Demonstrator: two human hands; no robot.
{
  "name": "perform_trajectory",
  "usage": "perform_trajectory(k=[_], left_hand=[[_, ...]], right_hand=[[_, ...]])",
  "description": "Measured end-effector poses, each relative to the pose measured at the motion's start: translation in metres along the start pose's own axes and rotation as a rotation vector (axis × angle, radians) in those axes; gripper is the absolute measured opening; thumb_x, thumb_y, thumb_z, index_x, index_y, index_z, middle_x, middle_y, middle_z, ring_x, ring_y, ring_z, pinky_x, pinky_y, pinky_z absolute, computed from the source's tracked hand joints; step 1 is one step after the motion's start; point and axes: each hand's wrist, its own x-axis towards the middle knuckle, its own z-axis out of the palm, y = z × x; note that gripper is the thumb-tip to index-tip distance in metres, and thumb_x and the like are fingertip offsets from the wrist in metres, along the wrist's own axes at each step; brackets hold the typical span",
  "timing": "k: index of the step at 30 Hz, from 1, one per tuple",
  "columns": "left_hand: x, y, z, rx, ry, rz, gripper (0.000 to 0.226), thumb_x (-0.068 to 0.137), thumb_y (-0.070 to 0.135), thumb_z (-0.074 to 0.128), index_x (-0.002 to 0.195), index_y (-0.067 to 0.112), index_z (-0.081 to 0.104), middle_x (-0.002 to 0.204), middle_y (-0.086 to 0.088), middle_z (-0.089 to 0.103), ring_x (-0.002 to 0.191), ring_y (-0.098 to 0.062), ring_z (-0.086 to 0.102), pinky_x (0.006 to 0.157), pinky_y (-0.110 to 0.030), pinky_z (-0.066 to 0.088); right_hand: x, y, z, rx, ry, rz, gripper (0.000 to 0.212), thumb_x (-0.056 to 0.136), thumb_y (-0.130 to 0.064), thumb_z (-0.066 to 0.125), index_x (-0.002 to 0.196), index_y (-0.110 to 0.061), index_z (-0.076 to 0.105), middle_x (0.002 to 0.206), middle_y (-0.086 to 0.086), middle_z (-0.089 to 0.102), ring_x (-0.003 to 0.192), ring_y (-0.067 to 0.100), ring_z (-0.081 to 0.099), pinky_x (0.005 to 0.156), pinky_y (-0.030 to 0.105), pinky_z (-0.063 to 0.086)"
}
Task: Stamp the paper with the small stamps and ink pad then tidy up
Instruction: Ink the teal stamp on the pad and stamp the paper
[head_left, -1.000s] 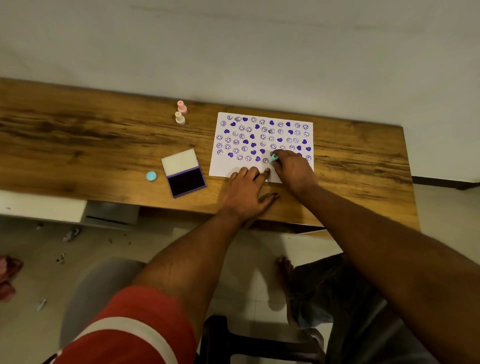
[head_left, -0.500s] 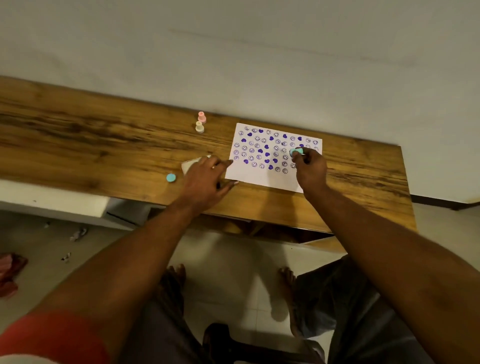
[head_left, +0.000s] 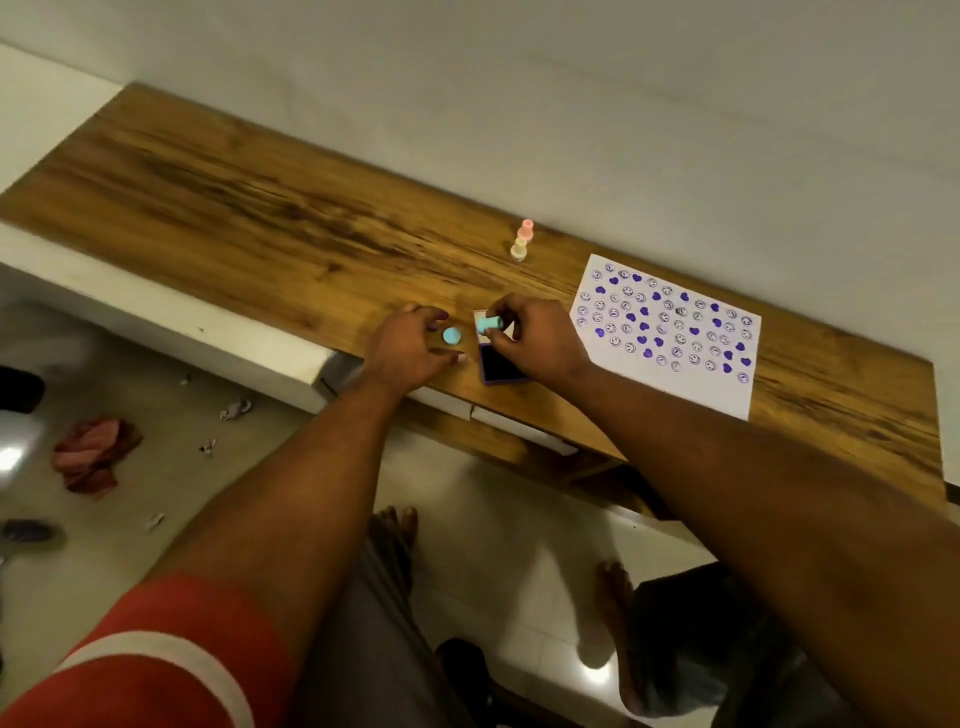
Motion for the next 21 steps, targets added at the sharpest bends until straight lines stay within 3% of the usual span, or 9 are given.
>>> perform_trajectory(k=[3, 7, 16, 21], left_hand=[[0.006, 0.001, 0.003, 0.000, 0.001, 0.029, 0.063, 0.075, 0.046, 0.090, 0.129, 0.020, 0.071, 0.123, 0.001, 0.066, 0.108, -0.021, 0.066, 0.085, -0.032, 0.051], [0.012, -0.002, 0.006, 0.004, 0.001, 0.021, 0.052, 0.078, 0.044, 0.088, 0.121, 0.019, 0.073, 0.119, 0.000, 0.067, 0.102, -0.023, 0.067, 0.078, -0.032, 0.049], [0.022, -0.005, 0.003, -0.053, -0.040, -0.055, 0.044, 0.073, 0.040, 0.093, 0.111, 0.025, 0.076, 0.097, 0.012, 0.062, 0.087, -0.007, 0.057, 0.063, -0.021, 0.037], [0.024, -0.004, 0.005, -0.068, -0.075, -0.101, 0.043, 0.073, 0.037, 0.093, 0.111, 0.025, 0.076, 0.097, 0.011, 0.067, 0.090, -0.011, 0.065, 0.072, -0.028, 0.047]], right_hand=[[0.013, -0.013, 0.015, -0.079, -0.056, -0.029, 0.027, 0.090, -0.032, 0.071, 0.115, -0.023, 0.072, 0.103, -0.007, 0.073, 0.081, 0.005, 0.059, 0.065, 0.013, 0.040], [0.024, -0.016, 0.023, -0.160, -0.098, -0.057, 0.027, 0.089, -0.036, 0.070, 0.114, -0.025, 0.072, 0.103, -0.005, 0.074, 0.091, 0.013, 0.066, 0.074, 0.028, 0.051], [0.036, -0.008, 0.033, -0.193, -0.150, -0.085, 0.031, 0.093, -0.040, 0.068, 0.122, -0.026, 0.069, 0.109, -0.004, 0.074, 0.096, 0.015, 0.066, 0.073, 0.025, 0.043], [0.038, -0.009, 0.035, -0.248, -0.176, -0.129, 0.030, 0.095, -0.038, 0.065, 0.119, -0.022, 0.071, 0.106, 0.000, 0.073, 0.093, 0.018, 0.065, 0.070, 0.027, 0.042]])
